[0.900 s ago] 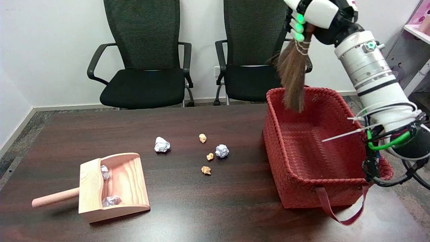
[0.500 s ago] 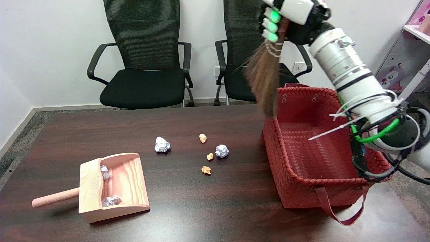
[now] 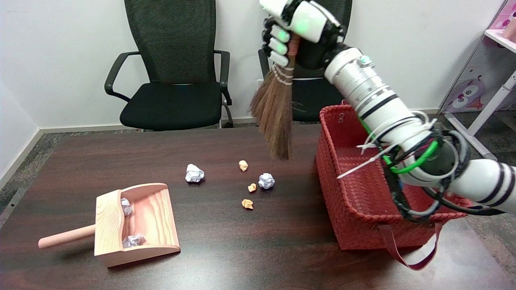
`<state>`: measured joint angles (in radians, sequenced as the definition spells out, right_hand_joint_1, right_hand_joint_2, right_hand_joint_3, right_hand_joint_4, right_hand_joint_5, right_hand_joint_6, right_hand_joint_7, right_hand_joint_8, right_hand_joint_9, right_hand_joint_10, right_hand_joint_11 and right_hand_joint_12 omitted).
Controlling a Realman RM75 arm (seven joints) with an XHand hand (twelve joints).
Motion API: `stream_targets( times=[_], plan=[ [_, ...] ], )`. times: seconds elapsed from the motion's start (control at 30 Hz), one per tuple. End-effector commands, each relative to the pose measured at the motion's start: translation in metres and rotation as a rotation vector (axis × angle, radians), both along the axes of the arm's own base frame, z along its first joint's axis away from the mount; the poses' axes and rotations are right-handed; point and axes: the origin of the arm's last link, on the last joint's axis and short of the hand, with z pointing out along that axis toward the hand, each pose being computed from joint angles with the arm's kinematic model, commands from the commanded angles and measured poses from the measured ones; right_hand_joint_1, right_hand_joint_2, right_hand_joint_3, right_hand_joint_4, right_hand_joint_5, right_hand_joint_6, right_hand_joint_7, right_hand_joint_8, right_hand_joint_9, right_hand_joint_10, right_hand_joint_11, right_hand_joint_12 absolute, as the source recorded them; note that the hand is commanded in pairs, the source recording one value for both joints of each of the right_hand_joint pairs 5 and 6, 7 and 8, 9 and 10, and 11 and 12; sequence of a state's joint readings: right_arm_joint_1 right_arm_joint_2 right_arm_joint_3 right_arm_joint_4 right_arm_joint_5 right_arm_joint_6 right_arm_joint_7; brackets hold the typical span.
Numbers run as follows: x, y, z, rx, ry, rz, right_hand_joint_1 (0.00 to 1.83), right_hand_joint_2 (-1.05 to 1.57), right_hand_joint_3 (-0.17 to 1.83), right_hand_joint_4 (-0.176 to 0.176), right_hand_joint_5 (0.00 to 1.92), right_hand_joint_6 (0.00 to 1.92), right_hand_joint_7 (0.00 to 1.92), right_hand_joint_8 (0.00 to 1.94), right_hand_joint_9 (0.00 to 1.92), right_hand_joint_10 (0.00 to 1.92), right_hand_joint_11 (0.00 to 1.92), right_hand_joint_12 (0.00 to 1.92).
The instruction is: Sweep the paper ball into the dustpan.
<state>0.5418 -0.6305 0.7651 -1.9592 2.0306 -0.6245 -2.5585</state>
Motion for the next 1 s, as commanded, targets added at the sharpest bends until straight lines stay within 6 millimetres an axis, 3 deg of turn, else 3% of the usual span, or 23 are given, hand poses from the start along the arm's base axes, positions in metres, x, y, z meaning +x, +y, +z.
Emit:
stream_targets(
  times=[0.03,0.37,0.57,0.87,1.0],
  plan=[
    [-0.046,-0.037,-0.047,0.034,0.158,-0.016,0.85,1.08,1.37,0.176,1.92,1.92,1.92,1.92,1.92,1.92,1.92,1.92],
    [-0.081,-0.051,-0.049,-0.017,0.327,-0.003,0.81,1.19,1.33,0.176,1.92,1.92,1.92,1.92,1.92,1.92,1.92,1.92],
    [-0.09,-0.054,-0.046,-0.034,0.46,0.043,0.79,1.27,1.29,0.176,1.92,1.92,1.92,1.92,1.92,1.92,1.92,1.92],
    [-0.1,-0.038,-0.009,-0.152,0.531,0.079,0.8,1.35,1.27,0.176,1.92,1.92,1.92,1.92,1.92,1.92,1.92,1.92],
    [-0.109,-0.031,-0.004,-0.159,0.563,0.066,0.8,1.39,1.25,0.176,1.92,1.92,1.92,1.92,1.92,1.92,1.92,1.92]
  ],
)
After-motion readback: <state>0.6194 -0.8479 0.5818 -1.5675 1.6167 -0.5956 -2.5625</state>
